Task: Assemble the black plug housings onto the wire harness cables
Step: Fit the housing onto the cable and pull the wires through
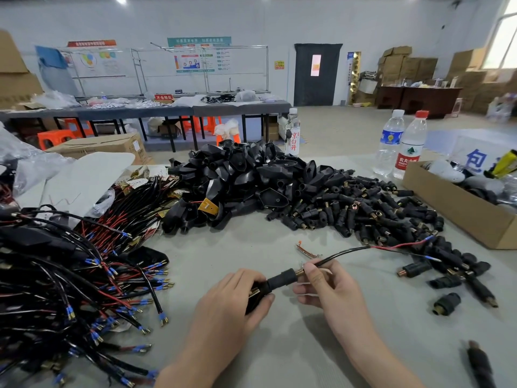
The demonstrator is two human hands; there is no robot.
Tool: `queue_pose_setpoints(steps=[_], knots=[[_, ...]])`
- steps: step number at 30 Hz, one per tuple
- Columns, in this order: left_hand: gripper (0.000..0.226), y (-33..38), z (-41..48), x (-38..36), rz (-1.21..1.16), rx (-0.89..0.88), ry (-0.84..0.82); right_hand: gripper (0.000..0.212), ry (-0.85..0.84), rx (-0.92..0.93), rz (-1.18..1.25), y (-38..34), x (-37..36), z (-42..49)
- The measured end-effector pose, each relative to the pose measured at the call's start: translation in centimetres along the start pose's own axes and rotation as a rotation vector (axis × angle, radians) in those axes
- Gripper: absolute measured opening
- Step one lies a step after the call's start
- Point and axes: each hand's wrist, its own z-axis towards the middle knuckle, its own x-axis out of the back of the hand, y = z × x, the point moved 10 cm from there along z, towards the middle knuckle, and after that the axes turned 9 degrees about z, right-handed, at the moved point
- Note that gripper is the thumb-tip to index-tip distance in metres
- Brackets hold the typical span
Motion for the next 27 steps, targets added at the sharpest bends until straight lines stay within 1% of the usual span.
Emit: queue_pose_setpoints(steps=[3,6,9,11,14,17,21,27], knots=[[0.019,0.2,0.1,0.3,-0.027,-0.005,0.012,0.018,-0.008,0.022,-0.022,-0.2,-0.1,0.0],[0.017,0.4,0.1,0.6,-0.056,-0.01,0.026,0.02,-0.023,0.026,0.006,-0.2,-0.5,-0.2],[0.015,0.3,0.1,0.7,-0.067,-0.001,0.038,0.018,-0.067,0.008,0.065,-0.3,-1.1,-0.3],[0.018,0.3,0.1,0.6,-0.074,-0.008,0.033,0.011,-0.095,-0.012,0.1,-0.2,-1.3,-0.3],[0.021,0.4,0.1,0.6,-0.083,-0.014,0.039,0.005,-0.082,-0.022,0.101,-0.1,-1.1,-0.2],[0.018,0.7,0.2,0.5,-0.079,-0.034,0.044,0.013,-0.022,-0.003,0.083,-0.3,-0.6,0.0],[0.013,1.1,0.1,0.3,-0.064,-0.073,0.038,0.031,0.011,0.029,0.038,-0.7,-0.2,-0.1],[0.012,1.3,0.2,0.2,-0.05,-0.096,0.065,0.035,0.008,0.053,0.025,-1.0,-0.3,-0.2]])
